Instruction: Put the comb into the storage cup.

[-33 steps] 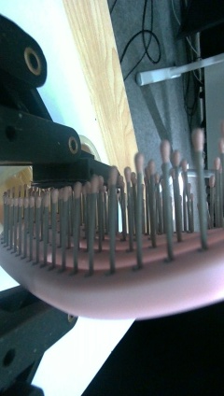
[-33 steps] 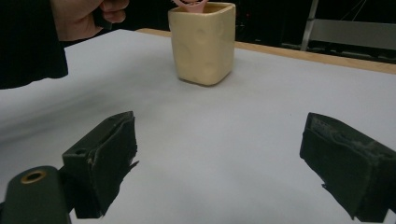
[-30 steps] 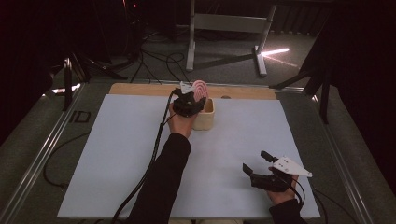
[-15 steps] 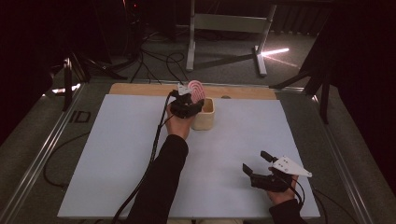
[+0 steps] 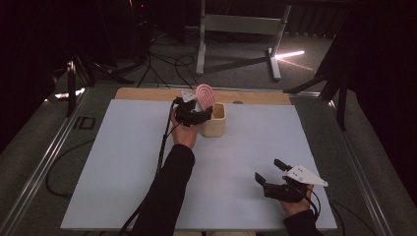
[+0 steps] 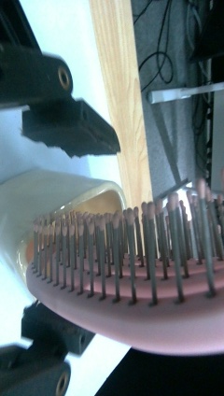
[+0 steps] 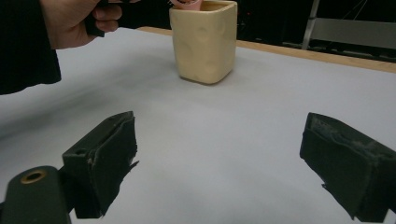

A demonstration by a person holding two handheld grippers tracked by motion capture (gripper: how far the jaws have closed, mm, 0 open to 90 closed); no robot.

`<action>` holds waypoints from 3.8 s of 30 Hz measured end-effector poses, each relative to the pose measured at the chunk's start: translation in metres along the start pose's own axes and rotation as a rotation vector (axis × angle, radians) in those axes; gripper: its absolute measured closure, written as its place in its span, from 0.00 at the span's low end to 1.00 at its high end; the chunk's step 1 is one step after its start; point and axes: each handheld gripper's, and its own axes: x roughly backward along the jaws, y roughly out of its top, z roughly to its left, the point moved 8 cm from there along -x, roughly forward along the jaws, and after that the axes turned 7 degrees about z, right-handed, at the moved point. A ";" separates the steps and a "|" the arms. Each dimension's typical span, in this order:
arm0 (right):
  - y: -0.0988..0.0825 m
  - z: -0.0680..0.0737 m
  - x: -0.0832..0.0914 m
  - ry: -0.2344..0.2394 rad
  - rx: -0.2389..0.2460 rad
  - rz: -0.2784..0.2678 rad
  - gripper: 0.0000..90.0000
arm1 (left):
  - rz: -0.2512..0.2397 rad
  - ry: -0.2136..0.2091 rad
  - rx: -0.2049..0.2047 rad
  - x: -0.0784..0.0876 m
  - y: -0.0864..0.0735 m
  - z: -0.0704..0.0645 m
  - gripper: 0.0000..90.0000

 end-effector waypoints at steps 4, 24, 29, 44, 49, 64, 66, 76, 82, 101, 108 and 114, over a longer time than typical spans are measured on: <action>-0.001 0.000 0.000 0.001 0.000 0.005 0.12 | -0.002 0.007 -0.007 0.001 0.001 0.000 0.19; -0.001 0.001 -0.001 0.006 0.002 0.003 0.12 | 0.006 -0.001 -0.086 0.016 0.004 -0.004 0.00; -0.001 0.001 -0.002 0.006 0.004 0.004 0.12 | -0.010 -0.011 -0.111 0.027 0.009 -0.005 0.00; -0.001 0.003 -0.004 0.007 0.002 0.008 0.12 | -0.023 -0.021 -0.180 0.070 -0.001 0.004 0.00; -0.001 0.003 -0.004 0.006 0.004 0.008 0.12 | -0.038 -0.037 -0.177 0.088 -0.008 0.012 0.00; 0.000 0.003 -0.004 0.002 0.004 0.005 0.12 | -0.074 -0.034 -0.206 0.146 -0.059 0.053 0.00; 0.000 0.003 -0.004 0.000 0.007 0.006 0.12 | -0.073 -0.043 -0.205 0.152 -0.070 0.058 0.00; 0.005 0.000 -0.002 -0.008 0.004 -0.004 0.12 | -0.091 -0.004 -0.183 0.173 -0.115 0.082 0.00; 0.011 -0.001 -0.002 0.001 0.004 -0.010 0.12 | -0.093 0.026 -0.183 0.183 -0.139 0.092 0.00; 0.005 -0.006 0.000 -0.034 0.008 -0.026 0.11 | -0.194 0.073 -0.158 0.216 -0.165 0.107 0.00; 0.002 -0.006 -0.001 -0.063 0.034 -0.020 0.11 | -0.216 0.096 -0.149 0.225 -0.167 0.114 0.00; 0.000 -0.008 -0.003 -0.074 0.031 -0.014 0.11 | -0.228 0.098 -0.134 0.229 -0.168 0.118 0.00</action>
